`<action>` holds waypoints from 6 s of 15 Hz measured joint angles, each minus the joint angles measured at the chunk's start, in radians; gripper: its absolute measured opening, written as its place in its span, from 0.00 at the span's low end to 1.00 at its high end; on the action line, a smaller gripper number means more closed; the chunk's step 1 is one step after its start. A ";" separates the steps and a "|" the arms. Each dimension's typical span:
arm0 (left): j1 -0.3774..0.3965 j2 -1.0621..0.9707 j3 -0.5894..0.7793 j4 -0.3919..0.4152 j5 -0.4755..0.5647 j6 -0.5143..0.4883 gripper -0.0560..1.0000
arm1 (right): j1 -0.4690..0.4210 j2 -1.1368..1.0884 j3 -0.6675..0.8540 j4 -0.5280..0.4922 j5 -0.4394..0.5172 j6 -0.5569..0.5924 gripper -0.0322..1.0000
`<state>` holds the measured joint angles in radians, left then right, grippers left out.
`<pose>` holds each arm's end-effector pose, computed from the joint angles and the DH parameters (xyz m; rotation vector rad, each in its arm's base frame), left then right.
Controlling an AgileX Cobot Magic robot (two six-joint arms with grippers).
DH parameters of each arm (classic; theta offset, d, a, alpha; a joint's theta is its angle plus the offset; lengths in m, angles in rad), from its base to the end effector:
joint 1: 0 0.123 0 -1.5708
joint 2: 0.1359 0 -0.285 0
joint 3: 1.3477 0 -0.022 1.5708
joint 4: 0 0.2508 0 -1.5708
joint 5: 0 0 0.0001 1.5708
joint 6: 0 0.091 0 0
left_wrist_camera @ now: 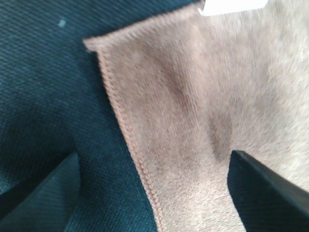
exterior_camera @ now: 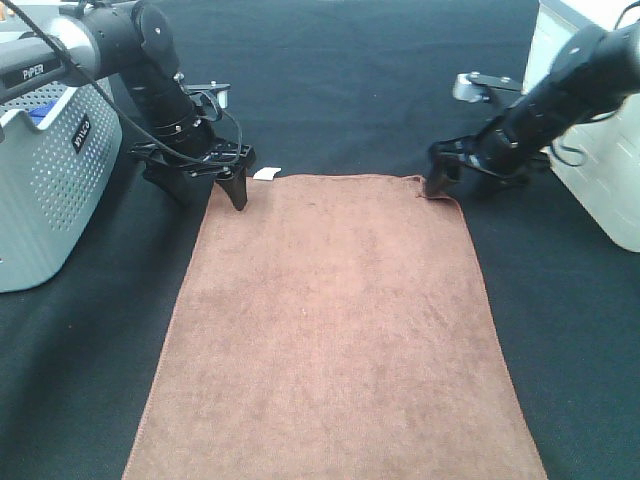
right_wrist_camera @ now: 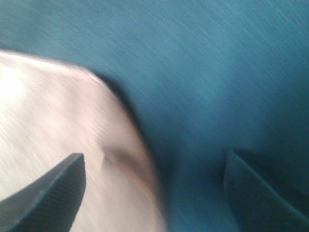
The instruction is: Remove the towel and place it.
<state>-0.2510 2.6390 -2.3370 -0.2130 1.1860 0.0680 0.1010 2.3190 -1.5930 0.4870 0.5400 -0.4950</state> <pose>0.5104 -0.1493 0.1054 0.3791 2.9498 -0.3266 0.4682 0.0695 0.0920 -0.3010 2.6660 0.3372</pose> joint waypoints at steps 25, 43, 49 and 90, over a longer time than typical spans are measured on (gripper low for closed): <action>-0.013 0.012 0.000 -0.079 -0.127 0.028 0.59 | 0.110 0.022 -0.005 -0.475 -0.173 0.359 0.74; -0.013 0.020 0.000 -0.065 -0.142 0.043 0.06 | 0.073 0.023 -0.012 -0.479 -0.168 0.359 0.08; -0.016 0.012 0.000 -0.035 -0.142 0.046 0.06 | 0.072 0.033 -0.065 -0.464 -0.103 0.359 0.04; 0.007 0.130 -0.125 0.089 -0.827 0.061 0.06 | 0.056 0.281 -0.446 -0.392 -0.414 0.327 0.07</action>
<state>-0.2440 2.7690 -2.4620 -0.1240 0.3590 0.1290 0.1570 2.6000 -2.0390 0.0950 0.1260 -0.1680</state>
